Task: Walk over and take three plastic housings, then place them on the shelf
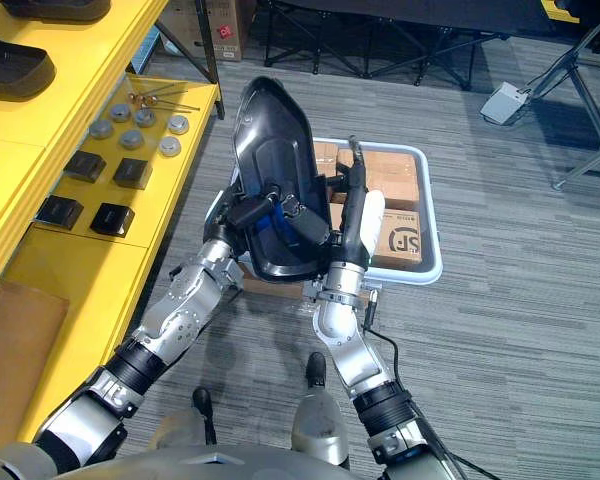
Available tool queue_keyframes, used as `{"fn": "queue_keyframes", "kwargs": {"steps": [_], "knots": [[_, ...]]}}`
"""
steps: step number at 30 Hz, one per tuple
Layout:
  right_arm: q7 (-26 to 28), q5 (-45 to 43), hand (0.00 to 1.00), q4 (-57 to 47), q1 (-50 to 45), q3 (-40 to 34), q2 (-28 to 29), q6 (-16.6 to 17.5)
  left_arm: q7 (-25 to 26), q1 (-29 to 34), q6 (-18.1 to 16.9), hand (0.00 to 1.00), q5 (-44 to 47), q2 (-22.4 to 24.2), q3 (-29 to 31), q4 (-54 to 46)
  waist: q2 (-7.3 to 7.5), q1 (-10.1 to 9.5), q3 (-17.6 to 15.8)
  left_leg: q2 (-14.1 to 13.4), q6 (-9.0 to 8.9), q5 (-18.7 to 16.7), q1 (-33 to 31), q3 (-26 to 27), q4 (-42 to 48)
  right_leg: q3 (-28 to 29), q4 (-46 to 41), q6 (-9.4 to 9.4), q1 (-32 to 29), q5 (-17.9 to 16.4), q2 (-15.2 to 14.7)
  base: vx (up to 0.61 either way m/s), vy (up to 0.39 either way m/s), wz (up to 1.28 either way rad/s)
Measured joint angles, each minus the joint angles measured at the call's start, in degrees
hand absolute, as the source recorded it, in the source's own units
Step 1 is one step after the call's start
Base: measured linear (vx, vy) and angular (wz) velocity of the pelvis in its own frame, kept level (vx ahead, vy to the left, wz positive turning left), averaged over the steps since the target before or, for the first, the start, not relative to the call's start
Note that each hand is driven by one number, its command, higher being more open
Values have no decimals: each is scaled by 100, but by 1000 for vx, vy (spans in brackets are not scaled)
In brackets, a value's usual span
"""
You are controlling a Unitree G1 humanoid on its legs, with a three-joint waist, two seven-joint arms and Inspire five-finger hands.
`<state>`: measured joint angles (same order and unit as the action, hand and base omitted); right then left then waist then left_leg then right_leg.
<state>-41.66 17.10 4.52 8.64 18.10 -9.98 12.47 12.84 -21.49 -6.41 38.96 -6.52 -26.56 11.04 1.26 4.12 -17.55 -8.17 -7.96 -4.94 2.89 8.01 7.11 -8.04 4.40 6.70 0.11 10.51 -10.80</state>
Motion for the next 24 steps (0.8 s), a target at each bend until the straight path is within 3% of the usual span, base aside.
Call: {"fn": "queue_keyframes", "kwargs": {"steps": [8, 11, 15, 16, 24], "knots": [[148, -355, 100, -1223, -919, -243, 337, 82, 472, 987, 122, 0, -1704, 618, 625, -1749, -93, -95, 318, 8, -1, 7, 234, 103, -192, 1, -1, -14, 76, -19, 9, 10, 13, -5], [269, -501, 100, -1431, -1292, -421, 375, 89, 853, 1104, -130, 0, -2435, 651, 907, -1901, -104, -94, 515, 10, -5, 0, 278, 148, -231, 13, -1, -8, 91, -56, 9, -21, 9, -6], [605, -1337, 100, -1596, -1551, -763, 373, 307, 1745, 1290, -280, 0, -3521, 661, 1397, -1922, -135, -72, 585, -8, -10, -6, 364, 263, -254, 86, -1, -30, 90, -80, 31, -39, 1, -13], [687, -1537, 0, -1717, -1657, -867, 375, 403, 2000, 1376, -309, 0, -3739, 667, 1493, -1922, -152, -75, 598, -16, -12, -6, 365, 272, -256, 93, 0, -30, 82, -80, 40, -32, 0, -7], [718, -1813, 0, -2017, -1730, -1230, 380, 675, 2915, 1678, -427, 0, -4381, 661, 1949, -1922, -129, -75, 842, -56, -47, 1, 384, 331, -278, 180, -1, -5, 36, -53, 93, 3, 4, -4]]}}
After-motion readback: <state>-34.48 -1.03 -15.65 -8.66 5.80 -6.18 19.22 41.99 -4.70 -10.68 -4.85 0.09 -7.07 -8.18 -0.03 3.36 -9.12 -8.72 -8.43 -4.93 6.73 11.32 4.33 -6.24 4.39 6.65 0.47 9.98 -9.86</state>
